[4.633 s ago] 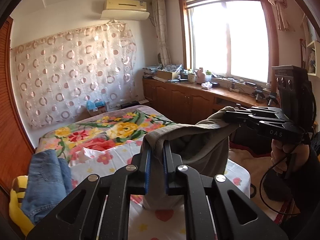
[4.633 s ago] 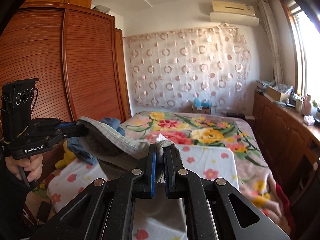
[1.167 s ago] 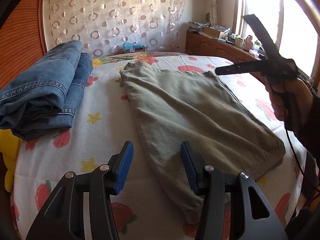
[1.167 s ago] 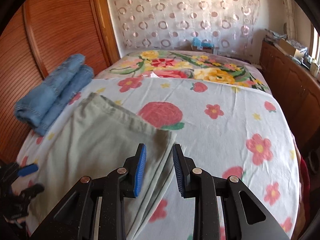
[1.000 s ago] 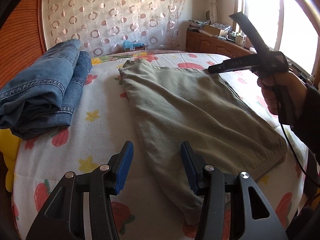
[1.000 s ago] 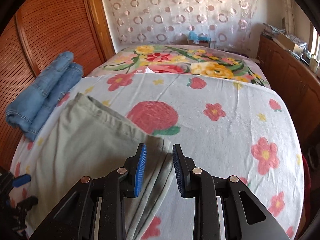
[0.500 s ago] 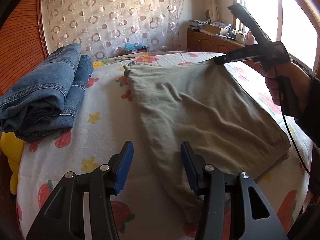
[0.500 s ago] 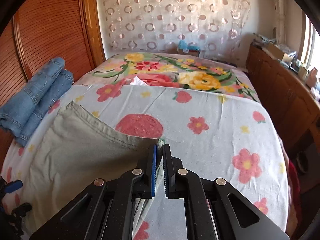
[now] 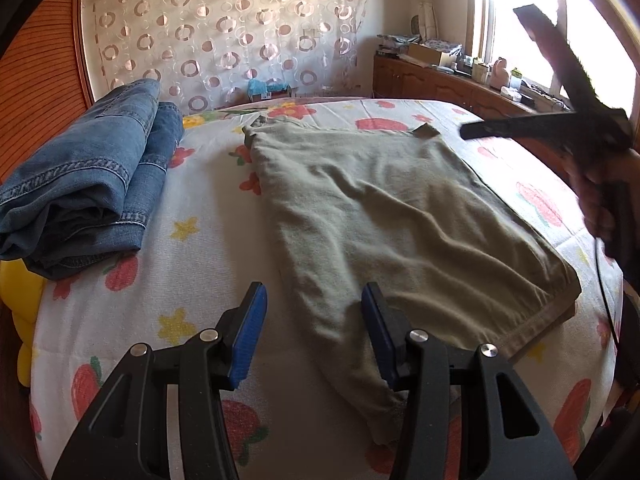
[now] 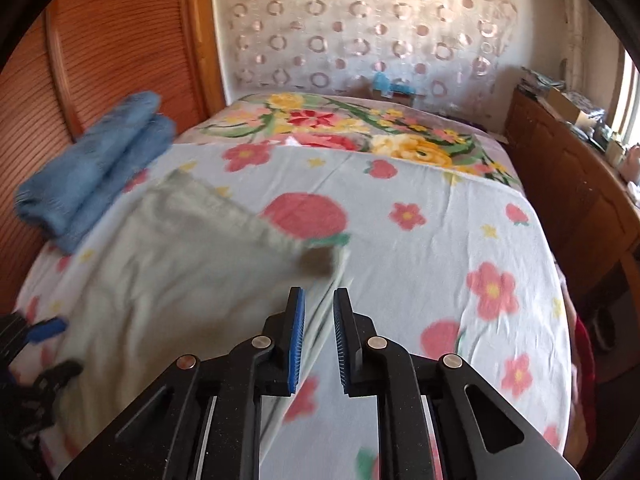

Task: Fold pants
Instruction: 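Move both open grippers back toward the folded edge of the trousers, then grasp the folded edge of the trousers with both grippers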

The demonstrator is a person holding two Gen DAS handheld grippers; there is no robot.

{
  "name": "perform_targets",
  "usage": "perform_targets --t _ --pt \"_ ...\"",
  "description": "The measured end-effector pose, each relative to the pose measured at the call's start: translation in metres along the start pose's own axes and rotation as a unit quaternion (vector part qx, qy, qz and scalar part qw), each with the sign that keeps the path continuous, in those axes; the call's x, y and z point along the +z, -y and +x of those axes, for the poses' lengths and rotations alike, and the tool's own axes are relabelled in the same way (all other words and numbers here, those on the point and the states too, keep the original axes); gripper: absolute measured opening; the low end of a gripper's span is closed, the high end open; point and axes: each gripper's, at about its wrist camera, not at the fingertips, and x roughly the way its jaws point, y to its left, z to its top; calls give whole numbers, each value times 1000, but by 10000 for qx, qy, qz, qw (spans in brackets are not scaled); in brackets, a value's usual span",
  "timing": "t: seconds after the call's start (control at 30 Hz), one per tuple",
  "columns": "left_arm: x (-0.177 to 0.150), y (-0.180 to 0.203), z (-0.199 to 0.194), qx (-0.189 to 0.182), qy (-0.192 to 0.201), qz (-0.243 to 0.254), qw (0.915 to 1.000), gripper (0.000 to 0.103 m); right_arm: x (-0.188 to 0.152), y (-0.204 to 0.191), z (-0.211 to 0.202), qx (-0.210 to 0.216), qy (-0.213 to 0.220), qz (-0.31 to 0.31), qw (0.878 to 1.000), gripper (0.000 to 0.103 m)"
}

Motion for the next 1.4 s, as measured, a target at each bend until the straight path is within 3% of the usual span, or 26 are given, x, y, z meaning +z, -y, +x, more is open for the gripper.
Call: perform_targets --t 0.27,0.53,0.87,1.1,1.27,1.4 --pt "0 0 0 13 -21 -6 10000 51 -54 -27 -34 547 -31 -241 9982 19" --pt "-1 0 0 32 2 -32 10000 51 -76 -40 -23 523 -201 -400 9976 19" --pt "0 -4 -2 28 53 -120 9999 51 -87 -41 -39 536 -128 -204 9983 20" --pt "-4 -4 -9 60 58 -137 9999 51 -109 -45 -65 525 -106 -274 9982 40" --pt "-13 0 -17 -101 8 -136 9999 51 -124 -40 -82 482 -90 -134 9987 40" --pt "-20 8 -22 -181 -28 -17 9998 50 -134 -37 -90 718 -73 -34 9974 40"
